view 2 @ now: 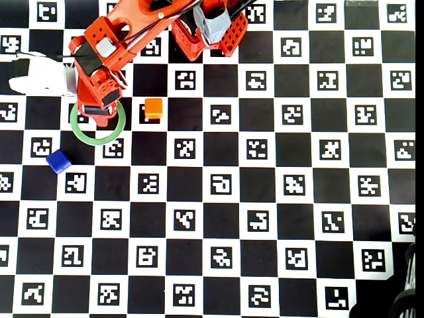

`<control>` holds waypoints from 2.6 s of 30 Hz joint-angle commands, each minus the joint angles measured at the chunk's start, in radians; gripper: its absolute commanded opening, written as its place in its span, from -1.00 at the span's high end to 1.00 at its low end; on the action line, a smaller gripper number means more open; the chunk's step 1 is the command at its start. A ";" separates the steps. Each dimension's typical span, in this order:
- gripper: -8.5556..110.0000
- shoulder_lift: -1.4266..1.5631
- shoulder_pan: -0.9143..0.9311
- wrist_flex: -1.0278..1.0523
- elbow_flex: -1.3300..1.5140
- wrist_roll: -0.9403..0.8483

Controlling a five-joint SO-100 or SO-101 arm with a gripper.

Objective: Grab the red cube then put it in the green circle then put the blue cube on top and finally the orange cube on top

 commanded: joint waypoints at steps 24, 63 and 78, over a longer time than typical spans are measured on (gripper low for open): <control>0.83 -0.018 -0.002 -0.110 -0.092 -0.081; 0.83 -0.055 -0.009 -0.170 -0.054 -0.087; 0.83 -0.060 -0.014 -0.193 -0.018 -0.080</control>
